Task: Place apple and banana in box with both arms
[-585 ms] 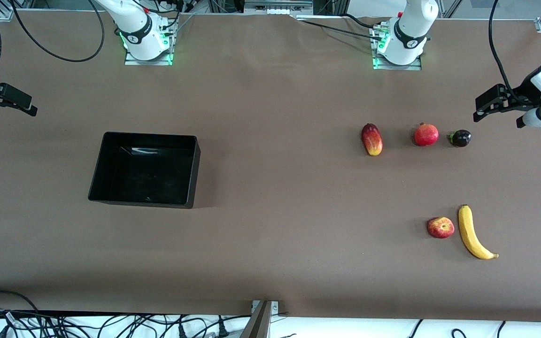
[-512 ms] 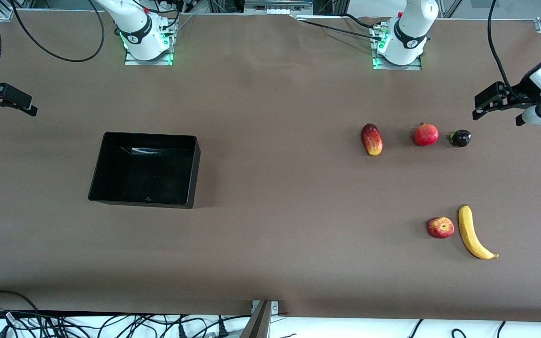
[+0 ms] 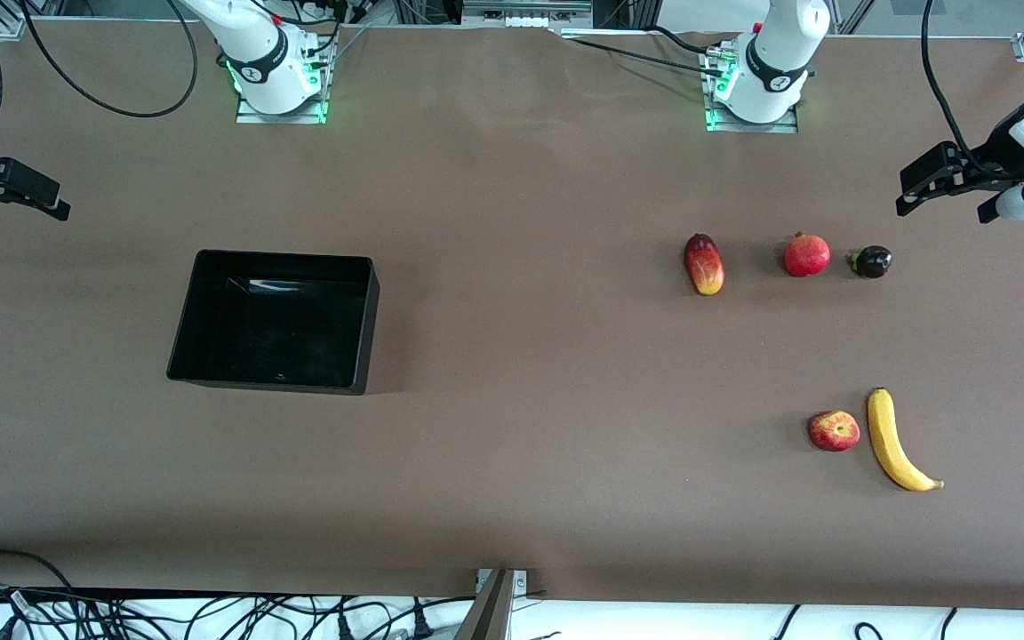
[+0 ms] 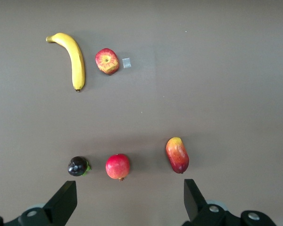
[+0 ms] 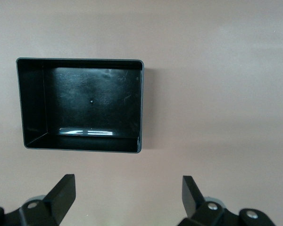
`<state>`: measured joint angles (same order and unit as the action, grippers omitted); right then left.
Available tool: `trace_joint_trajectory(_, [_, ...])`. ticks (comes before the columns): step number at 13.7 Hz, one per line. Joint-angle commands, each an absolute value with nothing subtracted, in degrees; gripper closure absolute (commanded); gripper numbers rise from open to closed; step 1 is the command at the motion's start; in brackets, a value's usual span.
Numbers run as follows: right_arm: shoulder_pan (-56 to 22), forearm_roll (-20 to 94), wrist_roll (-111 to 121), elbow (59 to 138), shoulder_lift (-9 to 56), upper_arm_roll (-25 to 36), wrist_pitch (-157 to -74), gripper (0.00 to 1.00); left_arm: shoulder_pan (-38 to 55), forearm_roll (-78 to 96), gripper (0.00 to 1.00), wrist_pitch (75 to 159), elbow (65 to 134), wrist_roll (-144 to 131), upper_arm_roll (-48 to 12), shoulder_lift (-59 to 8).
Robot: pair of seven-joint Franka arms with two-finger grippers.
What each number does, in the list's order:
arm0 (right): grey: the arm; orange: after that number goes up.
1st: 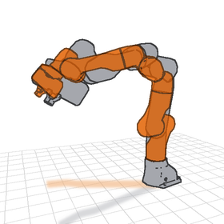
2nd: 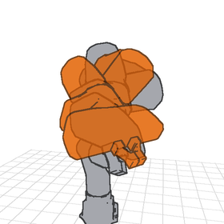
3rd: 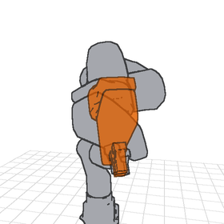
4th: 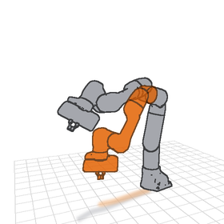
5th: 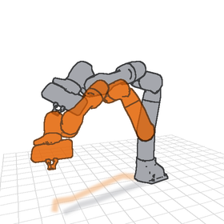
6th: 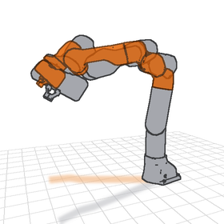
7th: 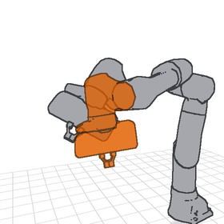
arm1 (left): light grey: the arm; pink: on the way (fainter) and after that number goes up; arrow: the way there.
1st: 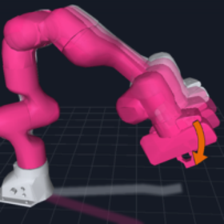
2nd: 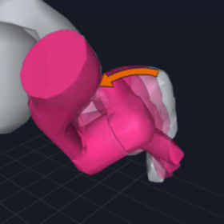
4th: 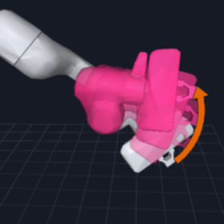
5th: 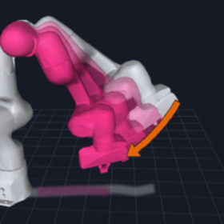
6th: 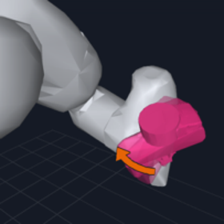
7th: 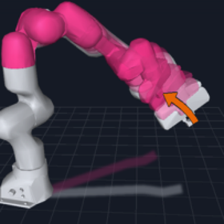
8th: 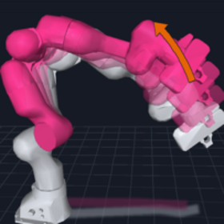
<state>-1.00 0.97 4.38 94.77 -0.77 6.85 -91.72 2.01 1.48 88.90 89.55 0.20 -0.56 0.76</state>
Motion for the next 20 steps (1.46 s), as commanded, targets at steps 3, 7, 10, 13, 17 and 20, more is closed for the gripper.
trace_joint_trajectory(3, [-1.41, 1.05, 4.39, 94.92, -0.97, 7.47, -91.05, 0.0, 2.29, 1.93, 0.0, 88.59, 90.97, -1.23, -0.18, 2.2])
trace_joint_trajectory(7, [-1.23, 0.97, 4.39, 96.06, -0.09, 8.26, -90.71, 0.0, 2.37, 2.02, 0.0, 88.59, 91.14, -1.23, -0.09, 1.76])
trace_joint_trajectory(10, [-1.32, 1.05, 3.52, 99.3, 0.52, 8.26, -92.36, 0.0, 2.29, 2.37, 0.0, 88.51, 91.58, -1.23, -0.09, 1.58])
trace_joint_trajectory(13, [-1.76, 1.14, 0.8, 107.9, 1.41, 7.39, -104.02, 0.0, 2.2, 2.37, 0.0, 88.68, 91.67, -1.14, -0.09, 0.8])
trace_joint_trajectory(17, [-1.76, 1.14, -0.79, 117.66, 5.26, 6.68, -120.28, 0.0, 2.2, 2.37, 0.0, 89.3, 90.62, -1.06, 0.09, -2.45])
trace_joint_trajectory(20, [-1.76, 1.14, -0.79, 128.02, 6.59, 6.59, -136.88, 0.0, 2.2, 2.37, 0.0, 90.88, 90.53, -1.05, 0.09, -3.6])
